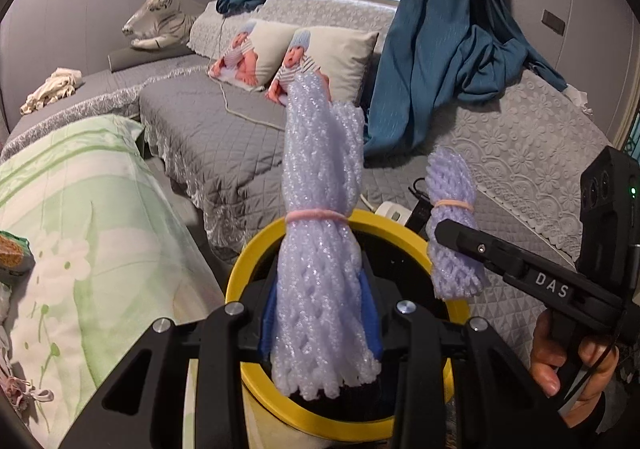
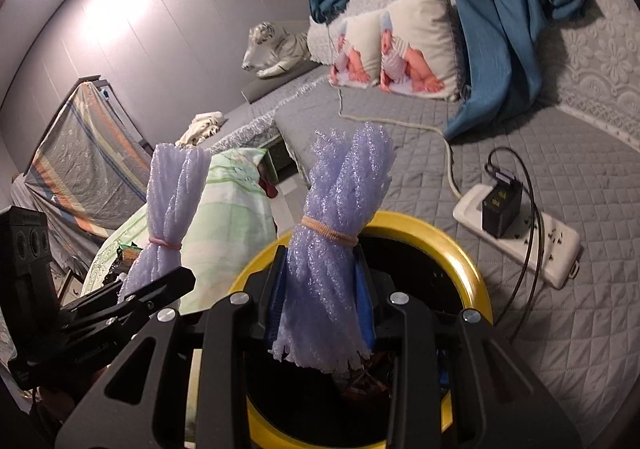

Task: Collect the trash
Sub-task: 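Carry both foam nets over the yellow bin, then open both tools to drop the foam nets into the bin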

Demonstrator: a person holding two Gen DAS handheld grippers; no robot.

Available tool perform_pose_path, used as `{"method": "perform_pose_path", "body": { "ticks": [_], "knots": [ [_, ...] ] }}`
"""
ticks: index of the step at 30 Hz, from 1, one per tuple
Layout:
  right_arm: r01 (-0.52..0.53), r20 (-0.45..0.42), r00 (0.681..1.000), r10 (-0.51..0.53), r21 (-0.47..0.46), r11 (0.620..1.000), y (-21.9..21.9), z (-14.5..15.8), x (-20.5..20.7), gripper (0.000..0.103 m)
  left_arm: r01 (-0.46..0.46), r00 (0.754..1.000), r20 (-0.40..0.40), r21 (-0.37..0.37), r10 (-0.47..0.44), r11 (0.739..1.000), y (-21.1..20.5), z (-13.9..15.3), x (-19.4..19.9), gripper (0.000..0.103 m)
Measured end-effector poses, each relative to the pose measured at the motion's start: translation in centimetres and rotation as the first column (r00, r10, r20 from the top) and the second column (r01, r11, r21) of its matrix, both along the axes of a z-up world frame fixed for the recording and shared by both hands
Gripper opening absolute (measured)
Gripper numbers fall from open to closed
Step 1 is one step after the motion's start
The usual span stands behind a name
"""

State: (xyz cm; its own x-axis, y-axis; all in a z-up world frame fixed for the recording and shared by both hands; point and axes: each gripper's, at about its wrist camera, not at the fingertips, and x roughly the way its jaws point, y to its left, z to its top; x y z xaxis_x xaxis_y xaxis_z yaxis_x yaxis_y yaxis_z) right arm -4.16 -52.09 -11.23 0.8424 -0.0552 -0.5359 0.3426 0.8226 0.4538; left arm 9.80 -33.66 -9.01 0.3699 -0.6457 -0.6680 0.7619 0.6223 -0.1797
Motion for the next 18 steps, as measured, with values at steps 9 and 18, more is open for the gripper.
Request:
{"method": "perform_pose_path", "body": {
  "ticks": [9, 18],
  "knots": [
    [0.0, -0.046, 0.999, 0.002, 0.038, 0.999, -0.3, -1.8, 0.4, 0.031, 0.025, 0.997, -0.08, 0.027, -0.023, 0.999, -0.9, -2.4, 0.6, 0.032],
    [0.045, -0.044, 0.998, -0.043, 0.042, 0.998, -1.4, -1.8, -0.3, 0.037, -0.001, 0.997, -0.08, 0.002, 0.001, 1.0, -0.3, -2.4, 0.9, 0.055]
  ]
}}
